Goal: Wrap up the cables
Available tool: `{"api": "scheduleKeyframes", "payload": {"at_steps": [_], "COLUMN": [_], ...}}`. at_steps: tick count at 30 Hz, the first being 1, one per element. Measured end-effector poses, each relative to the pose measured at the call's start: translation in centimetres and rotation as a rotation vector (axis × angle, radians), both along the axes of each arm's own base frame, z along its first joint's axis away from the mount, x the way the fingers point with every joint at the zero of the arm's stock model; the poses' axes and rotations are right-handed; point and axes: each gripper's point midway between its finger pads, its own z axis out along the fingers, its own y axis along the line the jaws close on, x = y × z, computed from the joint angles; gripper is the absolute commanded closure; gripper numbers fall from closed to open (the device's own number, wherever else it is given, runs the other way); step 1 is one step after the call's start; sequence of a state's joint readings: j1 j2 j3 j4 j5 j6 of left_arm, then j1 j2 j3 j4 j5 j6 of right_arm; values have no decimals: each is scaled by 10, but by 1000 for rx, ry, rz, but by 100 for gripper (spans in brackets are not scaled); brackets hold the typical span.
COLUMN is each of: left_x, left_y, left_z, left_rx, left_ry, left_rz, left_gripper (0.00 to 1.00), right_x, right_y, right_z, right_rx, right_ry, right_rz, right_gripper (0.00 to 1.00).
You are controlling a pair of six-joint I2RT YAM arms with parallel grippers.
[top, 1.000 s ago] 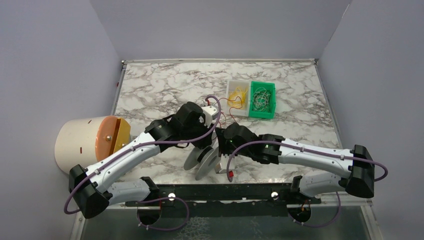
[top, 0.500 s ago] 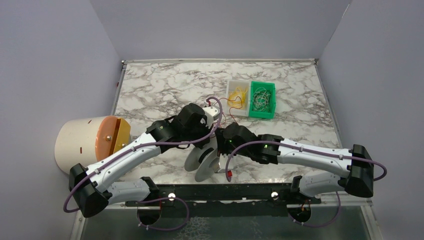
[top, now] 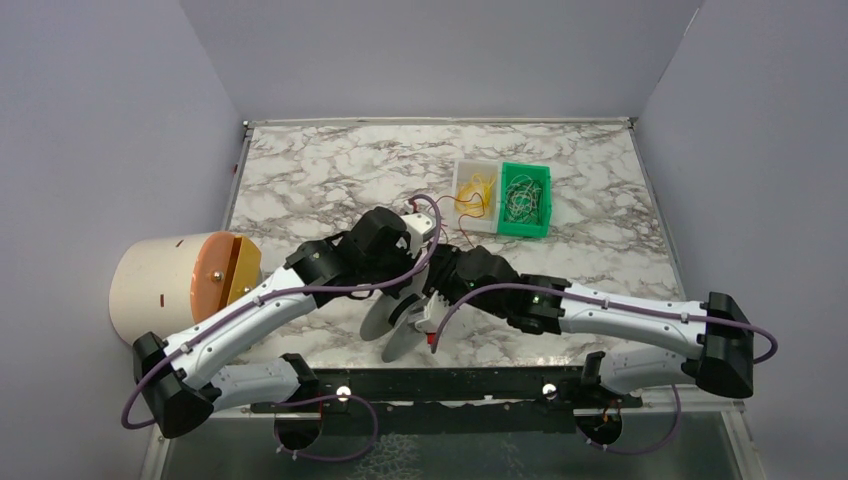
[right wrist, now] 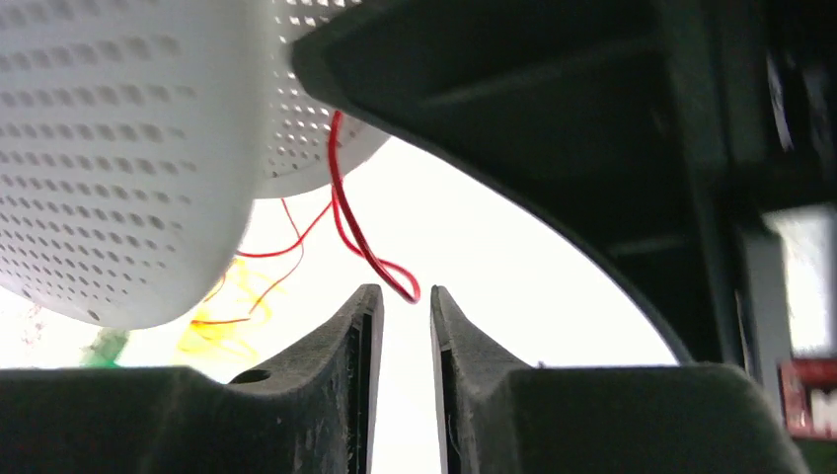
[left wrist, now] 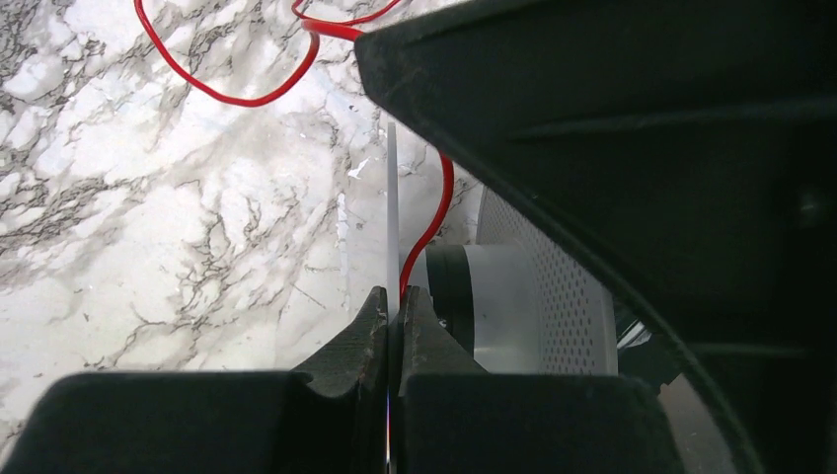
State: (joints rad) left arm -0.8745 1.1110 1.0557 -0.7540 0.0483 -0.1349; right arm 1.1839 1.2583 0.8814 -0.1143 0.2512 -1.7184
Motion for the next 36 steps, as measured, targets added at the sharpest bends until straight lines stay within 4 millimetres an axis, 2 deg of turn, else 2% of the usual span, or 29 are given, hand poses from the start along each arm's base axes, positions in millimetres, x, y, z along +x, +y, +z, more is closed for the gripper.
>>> {"api": "scheduleKeyframes", "payload": {"at_steps": [5, 10, 14, 21, 24, 29, 33, 36], "left_x": [2, 9, 13, 15, 15, 14, 14, 14], "left_y": [3, 6, 8, 17, 21, 23, 23, 23], "left_z": [12, 39, 64, 91, 102, 114, 112, 106], "left_rx": [6, -5, -24, -28, -29, -30, -10, 13], "left_ry": [-15, -64, -113, -159, -176, -187, -174, -157], "left_rz": [13, 36, 48, 68, 72, 66, 63, 61], "left_gripper": [100, 100, 100, 100, 100, 100, 100, 100], "right_x": [-1, -2, 7, 24, 31, 39, 41, 42], "right_y": [-12, -32, -54, -84, -95, -105, -102, -89], "right_z": [14, 8, 5, 13, -4, -58, -88, -97], "right_rx": [203, 388, 562, 987, 1114, 1200, 1216, 1219], "right_ry": [135, 312, 458, 740, 848, 1076, 1227, 1319], "right_rz": [-118, -252, -399, -660, -770, -950, -1021, -1012], "right_gripper": [64, 55, 46, 33, 31, 30, 29, 28]}}
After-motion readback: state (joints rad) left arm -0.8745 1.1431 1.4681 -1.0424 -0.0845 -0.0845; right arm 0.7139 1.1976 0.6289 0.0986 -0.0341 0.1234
